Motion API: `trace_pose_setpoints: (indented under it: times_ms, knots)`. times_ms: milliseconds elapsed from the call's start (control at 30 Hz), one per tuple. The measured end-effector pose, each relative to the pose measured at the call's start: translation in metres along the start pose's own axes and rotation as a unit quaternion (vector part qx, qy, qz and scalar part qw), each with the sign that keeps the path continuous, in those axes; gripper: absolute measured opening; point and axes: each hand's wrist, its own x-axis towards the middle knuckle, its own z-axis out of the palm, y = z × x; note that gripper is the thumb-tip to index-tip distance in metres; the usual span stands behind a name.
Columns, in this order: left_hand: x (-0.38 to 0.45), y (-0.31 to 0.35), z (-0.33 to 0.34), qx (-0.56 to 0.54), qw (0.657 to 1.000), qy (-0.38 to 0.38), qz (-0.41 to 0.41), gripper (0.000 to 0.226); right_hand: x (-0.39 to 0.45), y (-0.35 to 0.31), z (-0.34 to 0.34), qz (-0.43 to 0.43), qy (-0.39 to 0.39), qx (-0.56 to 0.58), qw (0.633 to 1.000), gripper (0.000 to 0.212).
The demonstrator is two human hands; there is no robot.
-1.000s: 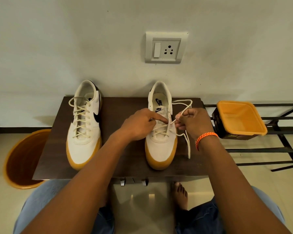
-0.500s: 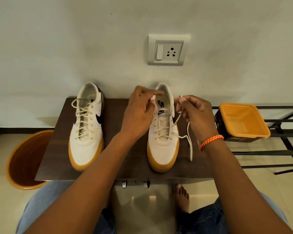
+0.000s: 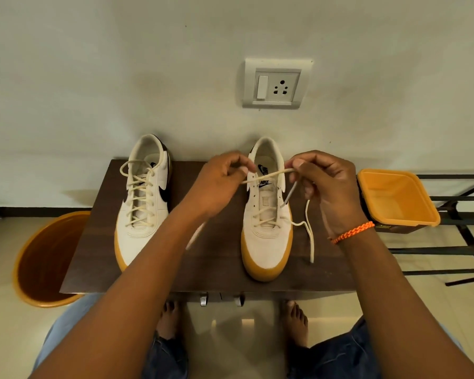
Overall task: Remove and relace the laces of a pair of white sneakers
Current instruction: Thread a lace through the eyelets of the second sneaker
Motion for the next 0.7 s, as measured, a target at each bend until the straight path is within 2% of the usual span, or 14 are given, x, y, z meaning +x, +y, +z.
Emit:
trace_pose_setpoints:
  times_ms: [133,267,433,533,700]
  knots:
    - [0.002,-0.025,-0.005,0.160,0.979,-0.096,-0.077,0.012,-0.001,0.007,-0.004,0.081,-0.116,-0.130,0.981,0.010]
    - [0.001,-0.035,-0.004,0.230,0.954,-0.156,-0.111,0.011,-0.001,0.017,-0.010,0.098,-0.110,-0.236,0.961,0.011]
    - [0.001,-0.041,-0.007,0.322,0.918,-0.171,-0.157,0.021,-0.002,0.019,-0.018,0.138,-0.187,-0.299,0.926,0.014]
    - [0.000,-0.043,-0.009,0.372,0.893,-0.180,-0.177,0.024,-0.001,0.021,-0.022,0.165,-0.193,-0.334,0.908,0.014]
    - [-0.007,-0.039,-0.008,0.455,0.866,-0.141,-0.154,0.030,0.002,0.027,-0.028,0.179,-0.125,-0.375,0.901,0.018]
